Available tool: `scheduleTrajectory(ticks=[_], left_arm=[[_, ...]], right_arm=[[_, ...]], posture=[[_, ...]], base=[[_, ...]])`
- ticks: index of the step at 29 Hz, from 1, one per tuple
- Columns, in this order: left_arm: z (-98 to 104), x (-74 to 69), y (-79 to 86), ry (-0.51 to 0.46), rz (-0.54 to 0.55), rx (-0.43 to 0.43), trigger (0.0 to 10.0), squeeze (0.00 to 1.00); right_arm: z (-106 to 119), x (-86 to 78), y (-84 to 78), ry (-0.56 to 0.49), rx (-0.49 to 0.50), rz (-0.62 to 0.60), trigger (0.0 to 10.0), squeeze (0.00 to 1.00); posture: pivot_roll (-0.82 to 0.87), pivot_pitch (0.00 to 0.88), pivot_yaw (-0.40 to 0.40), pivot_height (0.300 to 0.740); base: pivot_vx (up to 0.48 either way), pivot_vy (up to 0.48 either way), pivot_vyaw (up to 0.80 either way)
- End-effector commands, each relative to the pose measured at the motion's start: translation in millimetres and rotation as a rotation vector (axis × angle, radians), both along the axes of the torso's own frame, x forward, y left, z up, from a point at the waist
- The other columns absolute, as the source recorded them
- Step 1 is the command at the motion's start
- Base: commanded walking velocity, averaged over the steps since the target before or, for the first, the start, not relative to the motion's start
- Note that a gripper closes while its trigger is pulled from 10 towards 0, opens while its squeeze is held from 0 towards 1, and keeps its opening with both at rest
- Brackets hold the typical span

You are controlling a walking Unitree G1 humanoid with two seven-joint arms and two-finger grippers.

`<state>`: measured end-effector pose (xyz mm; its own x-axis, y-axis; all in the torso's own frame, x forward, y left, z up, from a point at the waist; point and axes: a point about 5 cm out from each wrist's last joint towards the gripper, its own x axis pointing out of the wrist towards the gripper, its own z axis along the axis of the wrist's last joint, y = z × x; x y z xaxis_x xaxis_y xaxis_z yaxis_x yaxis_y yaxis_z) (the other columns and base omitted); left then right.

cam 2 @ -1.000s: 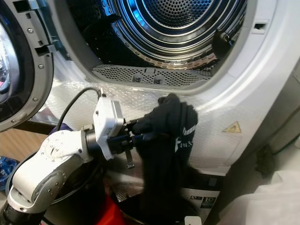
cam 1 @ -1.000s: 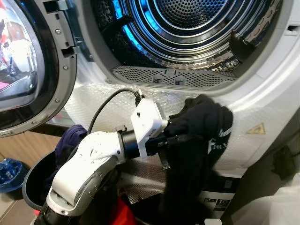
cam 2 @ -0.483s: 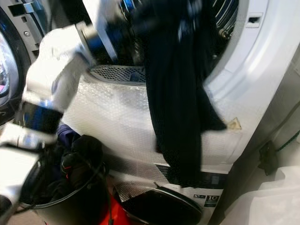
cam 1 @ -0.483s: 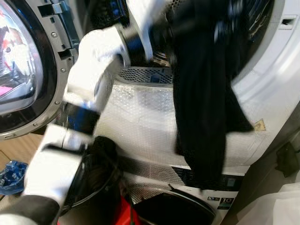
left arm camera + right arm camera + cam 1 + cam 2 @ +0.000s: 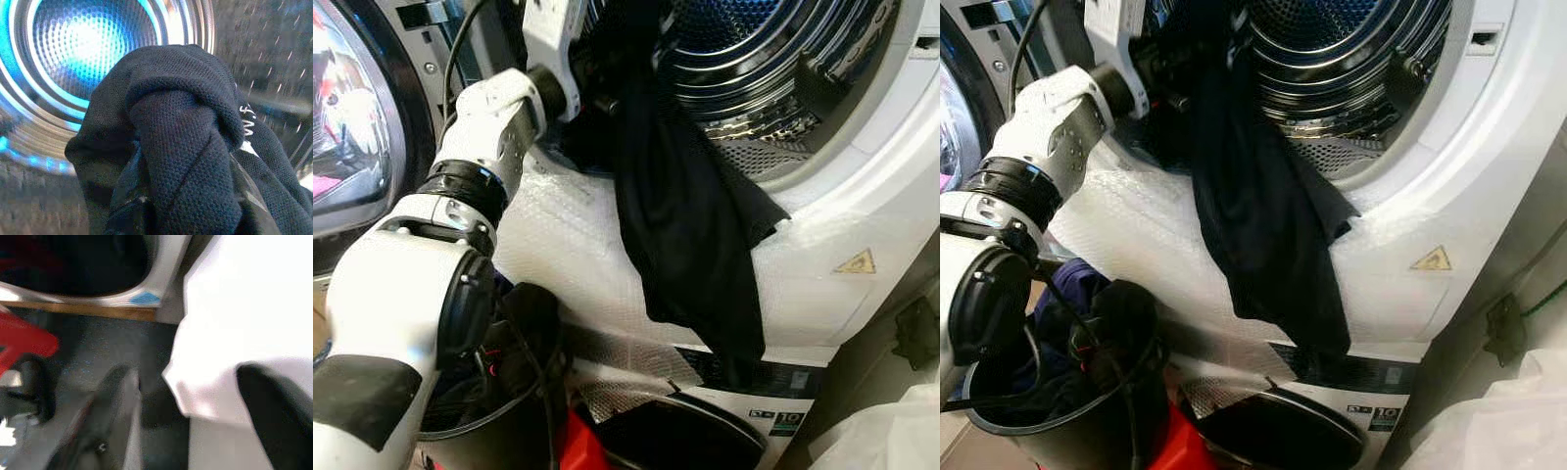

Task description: Clothes washing

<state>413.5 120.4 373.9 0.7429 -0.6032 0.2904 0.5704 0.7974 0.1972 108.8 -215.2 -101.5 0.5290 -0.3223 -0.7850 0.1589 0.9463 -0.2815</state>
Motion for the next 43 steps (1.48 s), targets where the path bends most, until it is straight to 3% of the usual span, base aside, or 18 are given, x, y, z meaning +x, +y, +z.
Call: scheduleTrajectory(ticks=[1, 2, 5, 8, 10, 13, 14, 15, 16, 19, 22, 25, 27, 28, 30, 31, 36, 43], left_arm=[[1, -0.1, 1.9, 0.007, 0.007, 0.052, 10.0, 0.00], [-9, 0.8, -3.2, 0.040, -0.022, 0.125, 10.0, 0.00], [-15, -0.4, -11.9, 0.048, -0.077, 0.183, 10.0, 0.00], [-18, -2.7, -26.6, 0.000, -0.112, 0.336, 10.0, 0.24], [-15, -3.0, -30.9, -0.038, -0.087, 0.362, 10.0, 0.21], [10, -7.9, -44.6, -0.167, -0.044, 0.265, 10.0, 0.14], [16, -8.8, -45.0, -0.194, -0.022, 0.237, 10.0, 0.07], [19, -9.3, -45.1, -0.207, -0.008, 0.220, 10.0, 0.07], [30, -10.7, -43.0, -0.226, 0.016, 0.139, 10.0, 0.00], [46, -13.1, -36.5, -0.256, 0.062, 0.020, 10.0, 0.00], [53, -12.4, -30.9, -0.217, 0.079, -0.080, 10.0, 0.00], [47, -9.9, -30.8, -0.179, 0.080, -0.083, 10.0, 0.00], [30, -5.6, -34.6, -0.079, 0.015, -0.095, 10.0, 0.00], [20, -4.0, -36.7, -0.026, -0.032, -0.096, 10.0, 0.13], [13, -3.2, -38.3, 0.007, -0.064, -0.098, 10.0, 0.13], [-3, -2.3, -40.7, 0.079, -0.141, -0.071, 10.0, 1.00], [-18, -2.5, -36.8, 0.144, -0.228, -0.053, 10.0, 1.00], [-27, -1.6, -26.0, 0.171, -0.232, 0.000, 10.0, 1.00]], right_arm=[[-3, -10.5, 1.9, 0.022, 0.008, -0.012, 10.0, 0.00], [-3, -14.3, 0.2, 0.025, 0.003, -0.018, 10.0, 0.00], [-3, -18.7, -3.7, 0.027, -0.004, -0.035, 10.0, 0.00], [-3, -22.2, -8.3, 0.030, -0.017, -0.042, 10.0, 0.00], [-2, -22.1, -10.1, 0.024, -0.023, -0.052, 10.0, 0.00], [1, -20.0, -19.7, 0.002, -0.078, -0.100, 10.0, 0.00], [2, -19.6, -21.1, -0.003, -0.087, -0.105, 10.0, 0.00], [2, -19.8, -22.2, -0.005, -0.090, -0.106, 10.0, 0.00], [3, -19.9, -23.3, -0.008, -0.095, -0.107, 10.0, 0.00], [3, -20.6, -23.7, -0.009, -0.102, -0.105, 10.0, 0.00], [3, -22.0, -25.2, -0.013, -0.121, -0.112, 10.0, 0.00], [4, -23.1, -26.5, -0.015, -0.141, -0.110, 10.0, 0.00], [4, -24.5, -26.2, -0.018, -0.140, -0.108, 10.0, 0.00], [4, -25.7, -26.4, -0.019, -0.141, -0.109, 10.0, 0.00], [4, -26.5, -26.7, -0.019, -0.143, -0.109, 10.0, 0.00], [4, -29.9, -29.5, -0.019, -0.151, -0.112, 10.0, 0.00], [5, -39.4, -35.8, 0.000, -0.169, -0.117, 10.0, 0.00], [3, -34.7, -30.4, 0.000, -0.136, -0.097, 10.0, 0.00]], posture=[[-0.12, 0.013, 0.117, 0.740], [-0.13, 0.014, 0.117, 0.740], [-0.13, 0.016, 0.117, 0.740], [-0.14, 0.019, 0.116, 0.740], [-0.14, 0.017, 0.116, 0.740], [-0.16, 0.005, 0.125, 0.740], [-0.17, 0.003, 0.126, 0.740], [-0.17, 0.004, 0.125, 0.740], [-0.17, 0.005, 0.126, 0.740], [-0.18, 0.004, 0.126, 0.740], [-0.18, 0.008, 0.127, 0.740], [-0.19, 0.016, 0.126, 0.740], [-0.20, 0.026, 0.123, 0.740], [-0.21, 0.028, 0.123, 0.740], [-0.21, 0.029, 0.122, 0.740], [-0.22, 0.036, 0.117, 0.740], [-0.22, 0.052, 0.103, 0.740], [-0.18, 0.057, 0.097, 0.740]], base=[[0.000, 0.000, 0.00], [0.000, 0.000, 0.00], [0.000, 0.000, 0.00], [0.000, 0.000, 0.00], [0.000, 0.000, 0.00], [0.000, 0.000, 0.00], [0.000, 0.000, 0.00], [0.000, 0.000, 0.00], [0.000, 0.000, 0.00], [0.000, 0.000, 0.00], [0.000, 0.000, 0.00], [0.000, 0.000, 0.00], [0.000, 0.000, 0.00], [0.000, 0.000, 0.00], [0.000, 0.000, 0.00], [0.000, 0.000, 0.00], [0.000, 0.000, 0.00], [0.000, 0.000, 0.00]])
